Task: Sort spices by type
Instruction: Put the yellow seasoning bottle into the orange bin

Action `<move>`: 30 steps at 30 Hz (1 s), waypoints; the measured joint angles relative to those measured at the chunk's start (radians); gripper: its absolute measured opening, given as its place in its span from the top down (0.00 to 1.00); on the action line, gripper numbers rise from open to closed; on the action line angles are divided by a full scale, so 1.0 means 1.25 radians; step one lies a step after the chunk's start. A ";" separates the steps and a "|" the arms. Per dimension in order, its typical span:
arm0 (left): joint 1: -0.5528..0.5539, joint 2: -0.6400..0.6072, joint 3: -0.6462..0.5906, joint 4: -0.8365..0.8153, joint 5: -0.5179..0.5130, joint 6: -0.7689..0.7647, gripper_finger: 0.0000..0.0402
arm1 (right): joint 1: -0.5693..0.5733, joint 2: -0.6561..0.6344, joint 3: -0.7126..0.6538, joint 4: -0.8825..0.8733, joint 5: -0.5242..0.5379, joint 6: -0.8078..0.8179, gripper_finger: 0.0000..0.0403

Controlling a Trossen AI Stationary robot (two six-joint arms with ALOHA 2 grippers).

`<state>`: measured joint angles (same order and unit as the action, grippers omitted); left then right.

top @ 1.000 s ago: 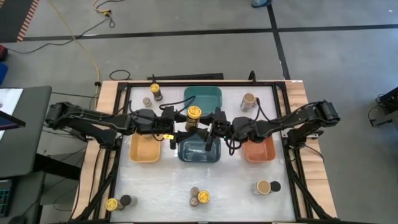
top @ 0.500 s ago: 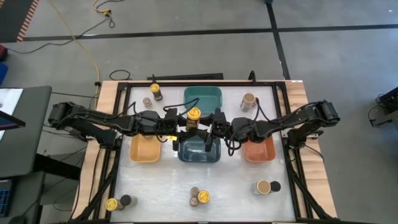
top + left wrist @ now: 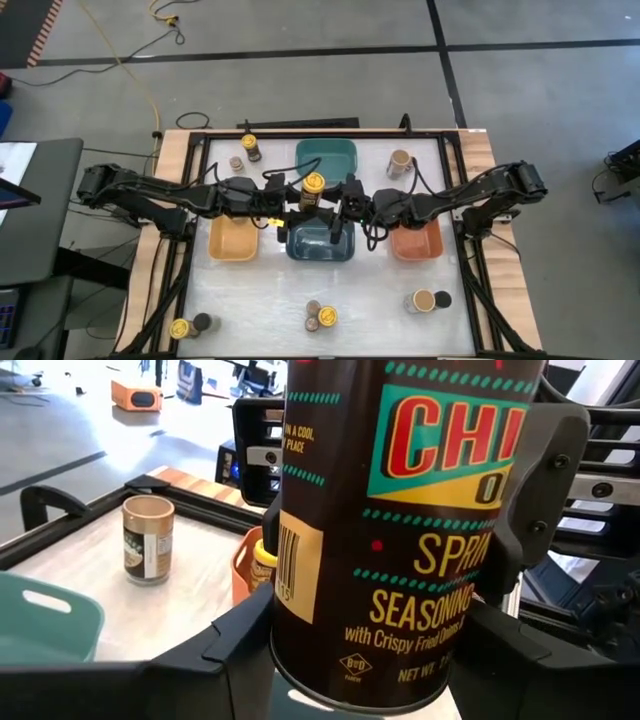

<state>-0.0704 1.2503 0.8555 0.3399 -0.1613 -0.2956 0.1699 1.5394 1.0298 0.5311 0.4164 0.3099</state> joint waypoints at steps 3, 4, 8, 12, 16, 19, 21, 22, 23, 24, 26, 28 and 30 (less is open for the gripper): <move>0.000 0.000 0.002 -0.012 0.004 0.002 0.44 | 0.000 0.000 0.000 -0.001 0.000 0.001 0.40; 0.000 0.000 0.002 -0.013 0.009 0.003 0.44 | 0.000 0.000 0.000 -0.002 0.000 0.002 0.40; 0.000 0.000 0.002 -0.013 0.016 0.003 0.44 | -0.002 0.000 0.000 -0.002 0.000 0.003 0.39; 0.000 0.000 0.002 -0.013 0.018 0.011 0.44 | -0.002 0.000 0.000 -0.001 0.000 0.003 0.38; 0.000 0.000 0.002 -0.013 0.018 0.008 0.44 | -0.006 0.000 0.000 0.000 -0.001 0.003 0.38; 0.000 -0.001 0.002 -0.013 0.018 0.006 0.44 | -0.006 0.000 0.000 0.000 -0.001 0.005 0.38; 0.000 -0.001 0.002 -0.013 0.018 0.006 0.44 | -0.006 -0.002 0.000 -0.002 -0.001 0.005 0.38; 0.000 0.000 0.002 -0.013 0.018 0.006 0.44 | -0.006 -0.002 0.000 -0.002 -0.001 0.005 0.38; 0.000 -0.001 0.002 -0.013 0.018 0.006 0.44 | -0.006 -0.004 0.000 -0.002 -0.001 0.005 0.38; 0.000 -0.001 0.002 -0.012 0.018 0.006 0.44 | -0.006 -0.008 0.000 -0.006 -0.002 0.005 0.38; 0.000 -0.001 0.003 -0.010 0.019 0.006 0.44 | -0.006 -0.011 0.000 -0.010 -0.002 0.008 0.38; 0.000 -0.001 0.003 -0.012 0.019 0.006 0.44 | -0.006 -0.020 0.000 -0.032 -0.003 0.030 0.36; 0.000 -0.001 0.003 -0.014 0.019 0.006 0.44 | -0.007 -0.026 -0.001 -0.057 -0.002 0.062 0.33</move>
<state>-0.0700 1.2495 0.8593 0.3228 -0.1382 -0.2886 0.1616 1.5070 1.0290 0.4599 0.4137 0.3876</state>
